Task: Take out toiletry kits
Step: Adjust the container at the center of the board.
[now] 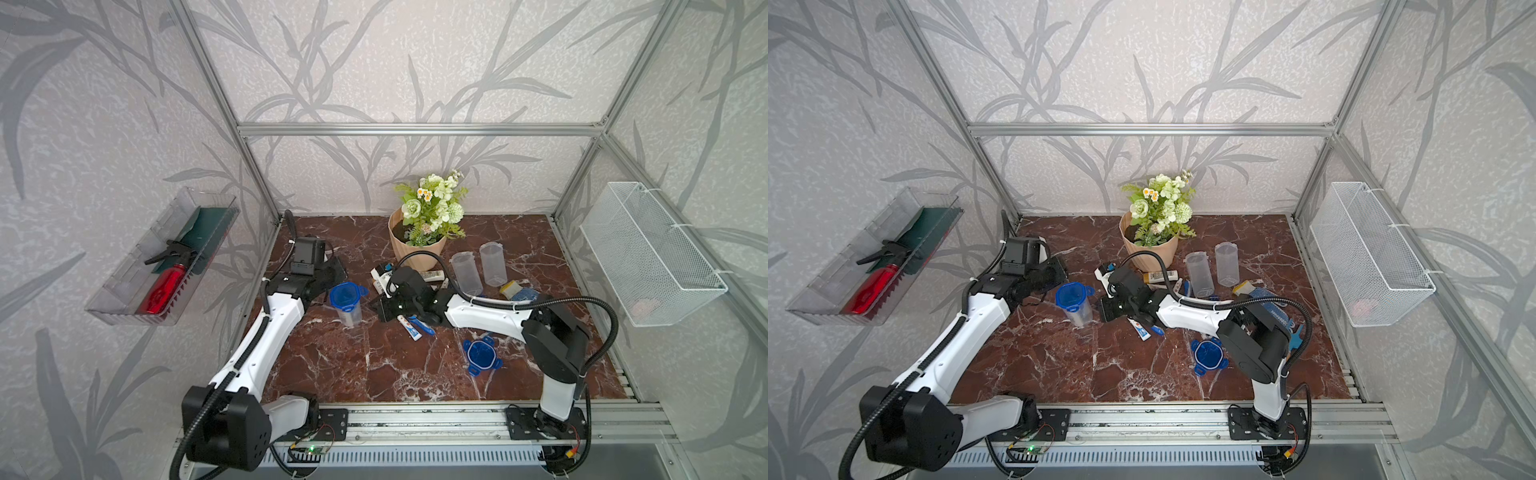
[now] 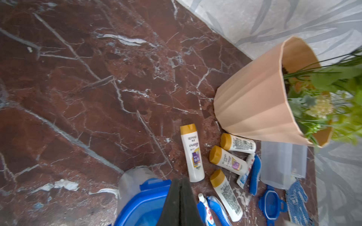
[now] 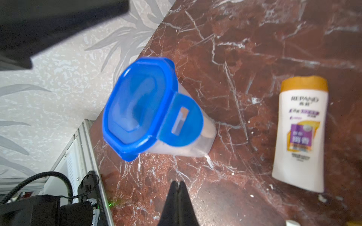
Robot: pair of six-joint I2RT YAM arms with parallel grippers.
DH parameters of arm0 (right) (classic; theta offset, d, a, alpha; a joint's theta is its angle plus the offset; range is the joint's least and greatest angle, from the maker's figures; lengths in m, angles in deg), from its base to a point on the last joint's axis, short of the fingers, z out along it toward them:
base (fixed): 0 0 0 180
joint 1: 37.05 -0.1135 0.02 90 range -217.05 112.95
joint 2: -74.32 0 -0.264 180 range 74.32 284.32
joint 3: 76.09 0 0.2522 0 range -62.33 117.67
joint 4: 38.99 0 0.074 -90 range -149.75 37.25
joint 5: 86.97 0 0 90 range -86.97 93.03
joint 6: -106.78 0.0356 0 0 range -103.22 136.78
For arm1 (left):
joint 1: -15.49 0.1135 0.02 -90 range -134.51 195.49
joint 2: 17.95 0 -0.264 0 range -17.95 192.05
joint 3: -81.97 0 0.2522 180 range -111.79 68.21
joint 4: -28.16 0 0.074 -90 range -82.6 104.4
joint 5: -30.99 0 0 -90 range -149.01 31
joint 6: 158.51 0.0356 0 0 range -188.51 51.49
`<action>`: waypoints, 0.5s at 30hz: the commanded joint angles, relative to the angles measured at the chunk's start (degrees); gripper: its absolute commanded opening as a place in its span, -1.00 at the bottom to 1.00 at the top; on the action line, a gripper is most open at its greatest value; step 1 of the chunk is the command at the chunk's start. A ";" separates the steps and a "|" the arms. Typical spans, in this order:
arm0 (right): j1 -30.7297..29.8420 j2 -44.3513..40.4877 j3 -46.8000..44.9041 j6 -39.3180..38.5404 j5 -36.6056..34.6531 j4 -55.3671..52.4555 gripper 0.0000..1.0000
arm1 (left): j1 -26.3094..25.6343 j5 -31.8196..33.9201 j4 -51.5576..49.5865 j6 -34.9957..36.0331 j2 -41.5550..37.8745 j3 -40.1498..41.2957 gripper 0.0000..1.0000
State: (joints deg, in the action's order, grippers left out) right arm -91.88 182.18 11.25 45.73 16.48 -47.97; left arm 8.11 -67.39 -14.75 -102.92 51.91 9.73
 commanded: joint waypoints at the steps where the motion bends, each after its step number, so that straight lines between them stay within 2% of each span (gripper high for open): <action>1: -0.37 1.81 5.58 -5.21 -4.67 -8.55 -1.00 | 0.35 5.12 -2.11 1.33 0.06 -0.18 -1.00; 10: 0.11 8.71 17.98 -8.77 -5.57 -16.21 -1.00 | 0.13 1.49 -0.39 -0.90 -2.94 5.36 -1.00; 15: 0.35 7.93 19.17 -9.95 -6.47 -17.53 -1.00 | 0.08 3.07 -1.69 -0.06 -5.41 7.67 -1.00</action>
State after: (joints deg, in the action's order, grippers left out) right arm -91.49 190.96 28.91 37.77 10.97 -62.33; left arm 8.16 -65.46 -14.99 -102.99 48.42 16.57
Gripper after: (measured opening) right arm 0.049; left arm 0.048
